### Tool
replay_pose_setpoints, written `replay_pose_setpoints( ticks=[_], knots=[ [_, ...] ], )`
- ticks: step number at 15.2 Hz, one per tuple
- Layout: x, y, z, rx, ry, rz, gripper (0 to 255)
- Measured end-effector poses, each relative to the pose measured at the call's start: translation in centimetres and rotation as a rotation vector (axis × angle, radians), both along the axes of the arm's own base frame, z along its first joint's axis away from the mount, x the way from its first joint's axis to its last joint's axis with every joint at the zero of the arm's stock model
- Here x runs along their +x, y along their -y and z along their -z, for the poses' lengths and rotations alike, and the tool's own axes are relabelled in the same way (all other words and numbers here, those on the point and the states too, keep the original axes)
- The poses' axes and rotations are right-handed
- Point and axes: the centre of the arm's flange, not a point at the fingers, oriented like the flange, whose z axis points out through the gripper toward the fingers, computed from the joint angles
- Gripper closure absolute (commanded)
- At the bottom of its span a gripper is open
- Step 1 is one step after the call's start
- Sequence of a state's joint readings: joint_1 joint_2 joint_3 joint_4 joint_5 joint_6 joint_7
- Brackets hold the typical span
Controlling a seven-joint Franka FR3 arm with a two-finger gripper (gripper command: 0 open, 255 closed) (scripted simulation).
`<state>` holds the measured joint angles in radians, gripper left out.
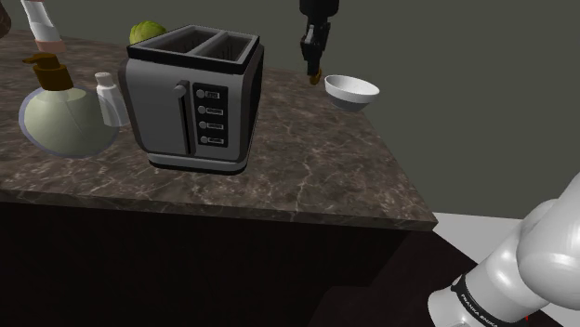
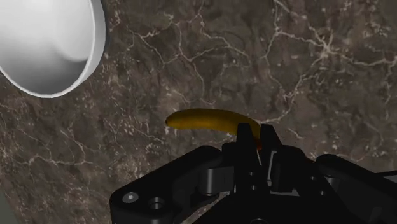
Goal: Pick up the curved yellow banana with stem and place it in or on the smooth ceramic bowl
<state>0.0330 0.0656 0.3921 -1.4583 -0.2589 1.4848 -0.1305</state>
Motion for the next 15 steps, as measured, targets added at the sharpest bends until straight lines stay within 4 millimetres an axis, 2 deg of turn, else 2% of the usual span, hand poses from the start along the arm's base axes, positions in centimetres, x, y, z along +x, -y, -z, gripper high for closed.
replay_pose_setpoints(
  ticks=[10, 15],
  knots=[
    [3.5, 13.3, 0.0, 0.0, 0.0, 0.001, 255],
    [5.4, 19.1, 0.1, 0.0, 0.0, 0.0, 255]
  ],
)
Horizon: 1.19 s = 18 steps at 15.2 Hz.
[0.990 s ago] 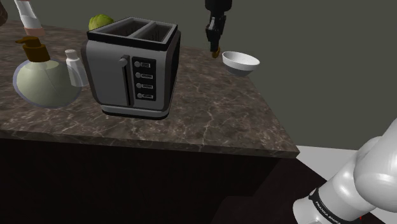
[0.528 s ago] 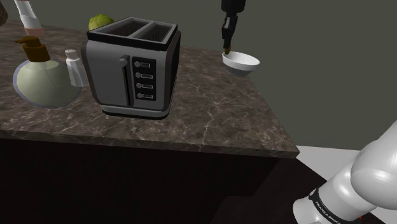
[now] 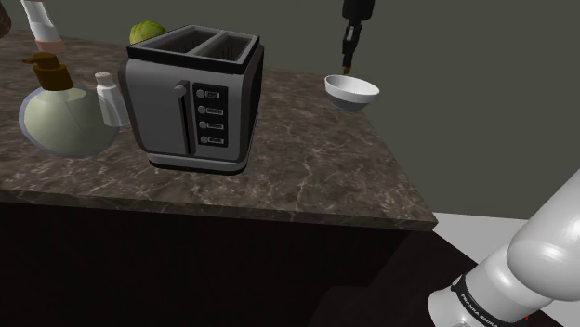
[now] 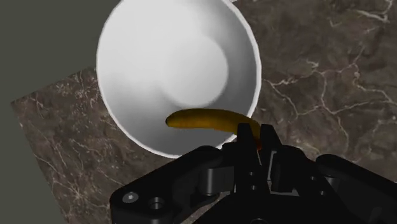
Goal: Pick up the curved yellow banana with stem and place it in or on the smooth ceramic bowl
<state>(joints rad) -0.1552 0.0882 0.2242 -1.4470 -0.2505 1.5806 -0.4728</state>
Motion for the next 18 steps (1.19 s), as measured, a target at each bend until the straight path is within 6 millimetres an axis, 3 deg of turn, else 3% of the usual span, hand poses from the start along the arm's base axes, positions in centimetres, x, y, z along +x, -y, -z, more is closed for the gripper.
replay_pose_setpoints(
  ticks=[7, 12, 18],
  knots=[
    [2.5, 9.4, 0.4, 0.0, 0.0, 0.0, 255],
    [2.7, 10.6, 2.2, 0.0, 0.0, -0.001, 255],
    [2.8, 10.5, 5.3, 0.0, 0.0, -0.001, 255]
  ],
)
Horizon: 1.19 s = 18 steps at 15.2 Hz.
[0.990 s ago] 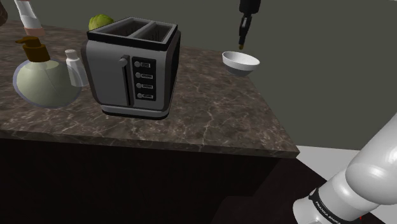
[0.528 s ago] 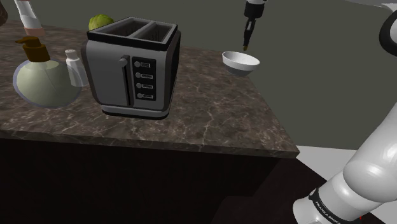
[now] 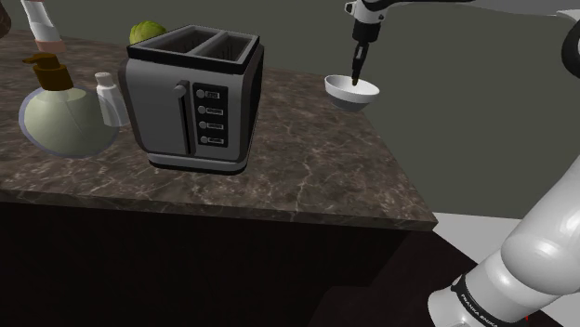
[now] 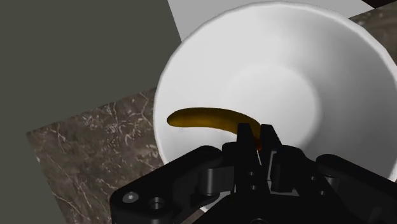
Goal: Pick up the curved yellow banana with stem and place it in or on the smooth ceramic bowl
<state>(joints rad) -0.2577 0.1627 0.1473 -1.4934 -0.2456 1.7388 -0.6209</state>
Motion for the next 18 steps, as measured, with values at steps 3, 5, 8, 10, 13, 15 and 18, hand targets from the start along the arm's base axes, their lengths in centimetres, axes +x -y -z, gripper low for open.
replay_pose_setpoints(
  ticks=[3, 5, 8, 10, 13, 15, 18],
  knots=[
    [0.0, -0.1, 1.2, 0.0, 0.0, 0.0, 255],
    [0.0, 0.0, 1.4, 0.0, 0.0, 0.0, 255],
    [0.0, 0.0, 1.4, 0.0, 0.0, 0.0, 255],
    [0.0, 0.0, 1.4, 0.0, 0.0, 0.0, 0],
    [0.0, 0.0, 1.4, 0.0, 0.0, 0.0, 0],
    [0.0, 0.0, 1.4, 0.0, 0.0, 0.0, 0],
    [-0.1, -0.4, -0.2, 0.0, 0.001, 0.0, 0]
  ],
)
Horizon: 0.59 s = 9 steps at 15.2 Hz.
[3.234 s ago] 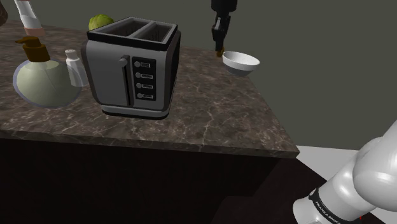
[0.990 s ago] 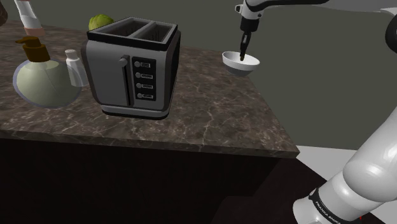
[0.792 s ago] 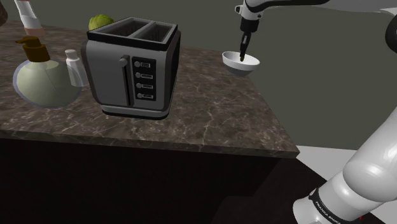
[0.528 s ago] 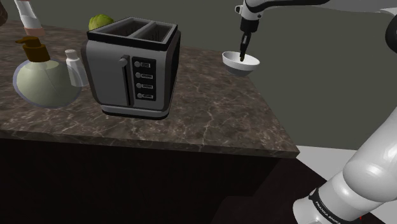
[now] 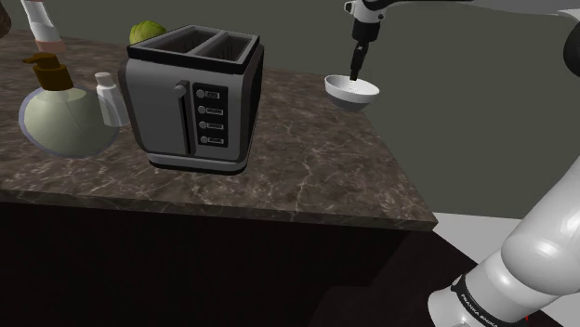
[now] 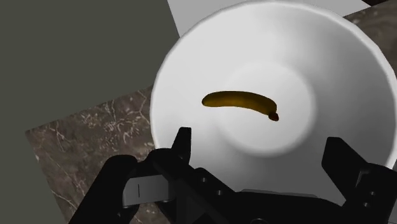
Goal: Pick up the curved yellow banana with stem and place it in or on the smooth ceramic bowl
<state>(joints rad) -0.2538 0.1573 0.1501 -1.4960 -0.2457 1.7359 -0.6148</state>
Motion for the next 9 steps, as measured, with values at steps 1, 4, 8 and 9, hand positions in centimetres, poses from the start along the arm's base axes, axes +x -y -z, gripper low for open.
replay_pose_setpoints(
  ticks=[1, 4, 8, 9],
  knots=[
    [-0.1, -0.2, -1.1, 0.0, 0.0, 0.0, 0],
    [-0.1, -0.6, -2.9, 0.0, 0.0, 0.0, 0],
    [-0.2, -0.7, -3.2, 0.0, -0.001, 0.0, 0],
    [-0.2, -0.7, -3.2, 0.0, -0.001, 0.0, 0]
  ],
)
